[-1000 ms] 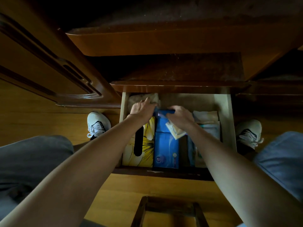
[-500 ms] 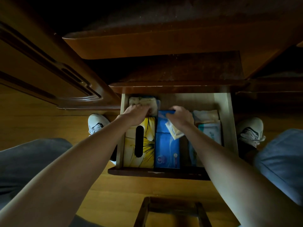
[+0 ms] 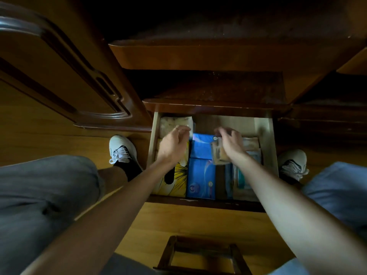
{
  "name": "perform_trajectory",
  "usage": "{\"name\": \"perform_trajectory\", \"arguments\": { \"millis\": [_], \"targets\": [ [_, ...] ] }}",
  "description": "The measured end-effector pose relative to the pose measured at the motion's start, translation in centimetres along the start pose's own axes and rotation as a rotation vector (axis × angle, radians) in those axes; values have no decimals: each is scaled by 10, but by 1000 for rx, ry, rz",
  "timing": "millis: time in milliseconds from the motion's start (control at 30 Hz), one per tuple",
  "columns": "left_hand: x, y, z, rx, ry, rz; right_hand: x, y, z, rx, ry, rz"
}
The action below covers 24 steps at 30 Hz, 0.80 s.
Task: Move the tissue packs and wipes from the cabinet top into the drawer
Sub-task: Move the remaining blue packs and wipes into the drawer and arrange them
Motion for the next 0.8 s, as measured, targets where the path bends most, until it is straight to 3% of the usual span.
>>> {"name": "perform_trajectory", "arguments": {
  "millis": [67,100,200,267,333,433,533,667,800],
  "targets": [
    [-21,26,-4,347,445,-93,3,22,-3,-81,-157,-34],
    [-31,37,-4,436,569,-141,4,35,-6,-95,-198,-68],
    [-46,61,-3,353,598,-225,5,70,-16,-79,-294,-164],
    [-44,72,-6,281,587,-173,4,89,-17,-143,-401,-269],
    [-41,81,-11,285,619,-141,4,105,-13,-192,-505,-355],
    [-44,94,-14,343,696,-150,11,120,0,-106,-570,-412],
    [-48,105,-10,365,762,-106,22,131,16,49,-349,-420],
    [-54,111,-7,304,664,-136,35,136,34,224,64,-430],
    [-50,97,-13,171,428,-82,66,112,37,313,263,-216]
  ]
}}
Point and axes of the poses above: each hand's wrist, its own y-axis away from the middle knuckle, its own x-axis out of the back of the hand, z = x × y, the point moved 5 cm from there along -y, towards the middle knuckle, and after that the axes turned 14 degrees about y, right-handed, at the moved point
